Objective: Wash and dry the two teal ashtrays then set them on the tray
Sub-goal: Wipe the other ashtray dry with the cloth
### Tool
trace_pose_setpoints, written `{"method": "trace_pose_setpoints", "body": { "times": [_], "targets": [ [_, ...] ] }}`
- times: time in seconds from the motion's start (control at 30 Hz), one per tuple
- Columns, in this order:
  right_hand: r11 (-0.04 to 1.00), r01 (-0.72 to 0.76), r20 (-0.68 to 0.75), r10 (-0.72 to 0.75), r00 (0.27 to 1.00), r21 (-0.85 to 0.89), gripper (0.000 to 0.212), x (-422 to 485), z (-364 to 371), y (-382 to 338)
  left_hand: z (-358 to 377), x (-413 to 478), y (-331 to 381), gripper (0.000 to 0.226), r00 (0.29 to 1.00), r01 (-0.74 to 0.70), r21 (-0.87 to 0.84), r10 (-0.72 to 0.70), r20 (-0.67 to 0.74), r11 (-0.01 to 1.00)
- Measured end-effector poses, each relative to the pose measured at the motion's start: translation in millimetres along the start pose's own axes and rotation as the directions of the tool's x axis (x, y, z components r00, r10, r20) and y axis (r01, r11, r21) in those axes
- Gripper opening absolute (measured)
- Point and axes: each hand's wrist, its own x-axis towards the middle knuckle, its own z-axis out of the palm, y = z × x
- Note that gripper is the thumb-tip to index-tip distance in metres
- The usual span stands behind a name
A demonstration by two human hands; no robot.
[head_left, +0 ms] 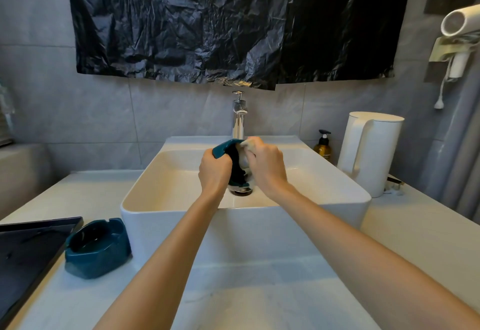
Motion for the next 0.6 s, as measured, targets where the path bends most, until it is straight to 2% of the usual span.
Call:
{"method": "trace_pose_setpoints", "body": {
  "times": [0.1, 0.17, 0.23, 0.43, 0.53, 0.6],
  "targets": [
    [0.918, -0.231, -0.030, 0.254, 0.967, 0.322, 0.028, -9.7, 11.1, -16.4, -1.9, 0.3, 2.2, 0.024, 0.997, -0.009, -0.032, 0.007, -0.079, 0.999],
    [0.795, -0.400, 0.057, 0.422, 0.905, 0.456, 0.033, -12.1, 13.4, -28.0, -4.5, 0.1, 1.0, 0.026, 0.993, -0.024, -0.043, 0.019, -0.118, 0.999],
    [0.653, -0.530, 0.173, 0.530, 0.830, 0.542, 0.036, -9.3, 10.5, -35.1, -5.0, 0.3, 0.5, 0.028, 0.990, -0.026, -0.079, 0.015, -0.140, 0.997],
    [0.415, -0.728, 0.479, 0.559, 0.677, 0.545, 0.031, -7.9, 14.4, -30.9, -4.8, 1.1, 1.0, 0.028, 0.989, -0.015, -0.176, -0.011, -0.145, 0.984],
    [0.433, -0.742, 0.542, 0.508, 0.669, 0.511, 0.029, -9.9, 7.2, -23.1, -3.4, -0.3, 0.0, 0.027, 0.992, -0.026, -0.180, 0.004, -0.125, 0.983],
    [0.431, -0.741, 0.611, 0.422, 0.670, 0.515, 0.030, -10.6, -6.2, -16.5, -4.1, -0.8, 0.7, 0.025, 0.992, -0.043, -0.174, 0.022, -0.125, 0.984]
  ]
}}
